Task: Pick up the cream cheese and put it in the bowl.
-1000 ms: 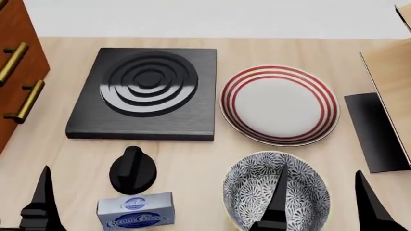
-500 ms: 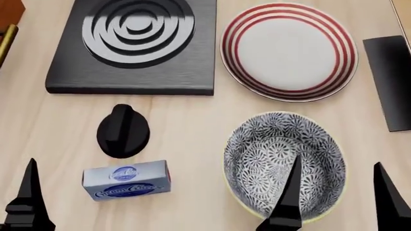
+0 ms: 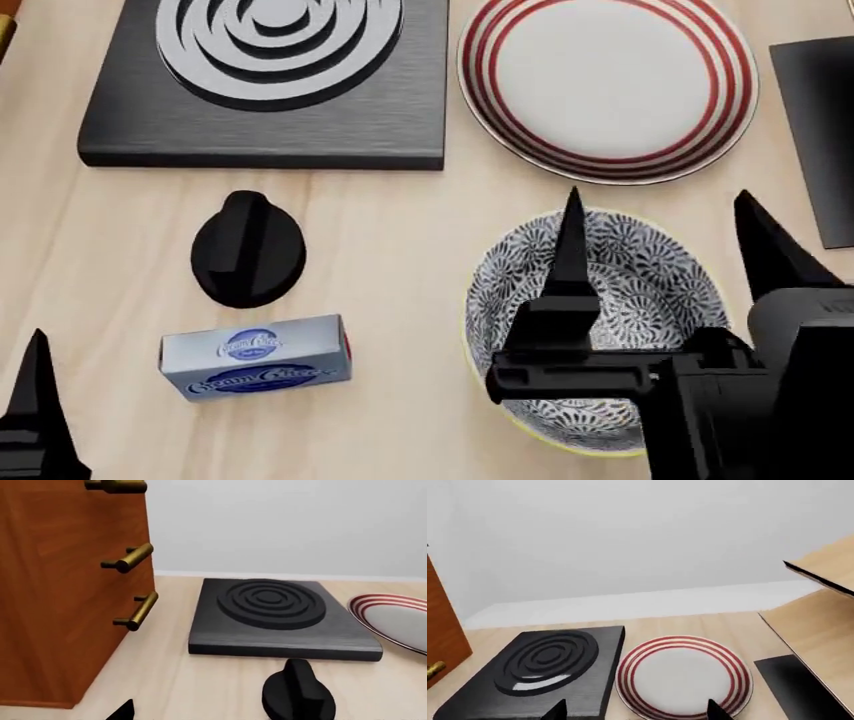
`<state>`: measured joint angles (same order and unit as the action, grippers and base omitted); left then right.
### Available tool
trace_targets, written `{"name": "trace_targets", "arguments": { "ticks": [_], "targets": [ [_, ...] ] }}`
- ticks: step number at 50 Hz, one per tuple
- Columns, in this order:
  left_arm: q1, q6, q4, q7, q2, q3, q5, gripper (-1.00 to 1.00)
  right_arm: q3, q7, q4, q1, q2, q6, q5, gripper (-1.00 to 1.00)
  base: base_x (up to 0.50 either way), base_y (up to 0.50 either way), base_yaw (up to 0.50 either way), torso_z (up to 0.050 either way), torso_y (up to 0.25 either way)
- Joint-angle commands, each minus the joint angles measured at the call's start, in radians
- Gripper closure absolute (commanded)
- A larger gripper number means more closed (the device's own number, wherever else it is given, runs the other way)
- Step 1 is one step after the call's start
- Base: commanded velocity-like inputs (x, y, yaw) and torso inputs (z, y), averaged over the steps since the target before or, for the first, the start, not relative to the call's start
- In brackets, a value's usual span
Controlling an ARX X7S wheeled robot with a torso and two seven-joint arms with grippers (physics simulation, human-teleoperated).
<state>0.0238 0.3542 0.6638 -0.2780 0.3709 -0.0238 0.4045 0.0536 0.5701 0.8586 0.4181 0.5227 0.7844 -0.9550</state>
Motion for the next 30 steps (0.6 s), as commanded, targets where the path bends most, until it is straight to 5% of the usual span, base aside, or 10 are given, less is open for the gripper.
{"name": "trace_targets", "arguments": {
  "ticks": [1, 5, 18, 22, 30],
  "targets": [
    [0.016, 0.0, 0.004, -0.005, 0.009, -0.015, 0.011, -1.0, -0.085, 0.275, -0.164, 0.548, 0.098, 0.38, -0.672, -1.0, 0.0, 0.0, 0.0, 0.0, 0.0],
    [0.026, 0.001, 0.022, -0.009, 0.015, -0.023, 0.012, -1.0, -0.278, 0.284, -0.372, 0.774, 0.05, 0.503, -0.782, -1.0, 0.0, 0.0, 0.0, 0.0, 0.0],
    [0.024, 0.015, 0.013, -0.044, 0.018, -0.008, -0.029, -1.0, -0.503, -0.018, -0.692, 1.088, -0.064, 0.602, -0.496, -1.0, 0.0, 0.0, 0.0, 0.0, 0.0],
    [0.028, 0.023, 0.013, -0.045, 0.019, -0.028, -0.003, -1.0, -0.599, -0.406, -0.634, 1.159, -0.051, 0.559, -0.432, -1.0, 0.0, 0.0, 0.0, 0.0, 0.0],
    [0.026, -0.001, -0.014, -0.046, 0.017, -0.024, -0.022, -1.0, -0.777, -0.574, -0.663, 1.249, -0.09, 0.543, -0.278, -1.0, 0.0, 0.0, 0.0, 0.0, 0.0]
  ]
}}
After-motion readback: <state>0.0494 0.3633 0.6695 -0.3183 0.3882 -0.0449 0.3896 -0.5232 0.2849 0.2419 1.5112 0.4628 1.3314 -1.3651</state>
